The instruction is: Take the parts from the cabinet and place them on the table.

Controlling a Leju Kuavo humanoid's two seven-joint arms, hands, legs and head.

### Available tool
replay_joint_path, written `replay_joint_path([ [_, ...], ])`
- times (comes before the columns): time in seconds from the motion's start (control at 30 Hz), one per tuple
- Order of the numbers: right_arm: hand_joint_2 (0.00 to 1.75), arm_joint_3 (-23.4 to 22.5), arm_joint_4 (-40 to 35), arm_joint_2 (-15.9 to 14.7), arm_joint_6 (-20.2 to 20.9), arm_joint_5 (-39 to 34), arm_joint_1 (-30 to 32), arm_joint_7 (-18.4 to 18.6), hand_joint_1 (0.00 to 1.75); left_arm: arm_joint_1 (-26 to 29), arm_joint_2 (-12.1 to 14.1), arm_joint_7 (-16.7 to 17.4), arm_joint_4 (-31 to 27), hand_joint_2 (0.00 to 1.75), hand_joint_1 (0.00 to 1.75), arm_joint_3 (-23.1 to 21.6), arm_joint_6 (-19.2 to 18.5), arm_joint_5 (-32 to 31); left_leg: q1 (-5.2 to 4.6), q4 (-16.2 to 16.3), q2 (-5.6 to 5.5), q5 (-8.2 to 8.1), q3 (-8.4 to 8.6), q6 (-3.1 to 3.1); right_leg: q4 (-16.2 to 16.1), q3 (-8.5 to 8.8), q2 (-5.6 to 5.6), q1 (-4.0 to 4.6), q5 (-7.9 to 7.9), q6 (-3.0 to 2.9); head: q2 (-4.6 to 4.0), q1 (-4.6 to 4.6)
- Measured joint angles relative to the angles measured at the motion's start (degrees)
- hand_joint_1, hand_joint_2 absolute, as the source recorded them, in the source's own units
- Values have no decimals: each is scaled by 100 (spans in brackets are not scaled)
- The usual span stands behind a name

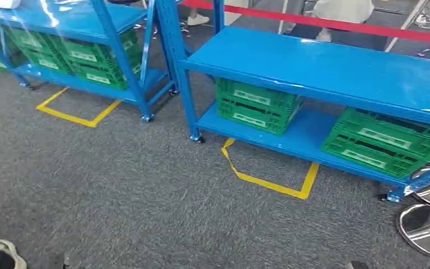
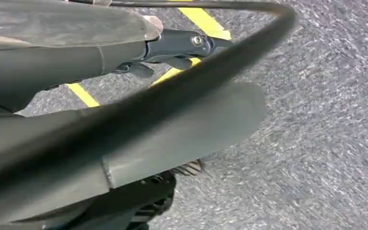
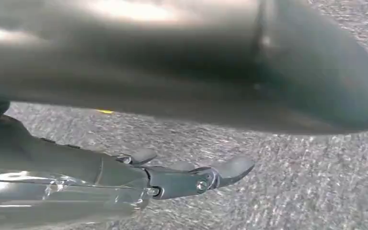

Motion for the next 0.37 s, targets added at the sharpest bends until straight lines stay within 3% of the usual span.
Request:
replay_joint_path([
  [0.03,0,4,0,0,7,0,1,-2,0,-6,0,0,2,0,0,0,0,2,10,-15,3,-8,14,-27,-2,3,4,20,-20,-36,0,-19],
  [0.07,0,9,-2,0,7,-2,8,-2,0,-5,0,0,0,0,0,0,0,7,14,8,-1,-49,26,-77,-46,124,13,-19,-8,-84,0,-2],
  [0.1,0,11,-2,0,11,-2,11,-9,0,5,-4,2,0,0,0,0,2,13,26,154,-6,-106,6,-103,-61,140,8,-28,-10,-101,0,-17],
  [0.13,0,13,-2,0,11,-6,6,-13,0,-2,-2,0,0,0,0,0,2,11,21,490,-5,-284,-188,-117,-64,154,3,-32,-19,-124,0,-93],
  [0.2,0,20,-2,0,13,-9,1,-17,0,-5,6,0,0,0,0,0,2,13,21,1576,-5,-681,-838,-137,-64,173,-4,-26,-58,-165,0,-161],
  [0.23,0,22,-2,0,13,-11,3,-17,0,7,4,2,0,0,0,0,2,13,22,1969,-5,-730,-1127,-144,-64,200,-1,-22,-85,-172,0,-162],
  [0.27,0,35,-2,0,13,-17,8,-22,0,15,2,2,0,0,0,0,2,13,22,2084,-6,-673,-1277,-135,-64,233,9,-21,-120,-171,0,-197],
  [0.3,0,37,-2,0,13,-17,10,-22,0,28,0,2,0,0,0,0,2,13,21,1907,-6,-445,-1270,-115,-64,284,22,-20,-159,-167,0,-216],
  [0.37,0,42,-2,0,13,-18,7,-31,0,31,13,2,0,0,0,0,4,13,2,895,-6,239,-902,-37,-68,427,46,-20,-254,-146,0,-273],
])
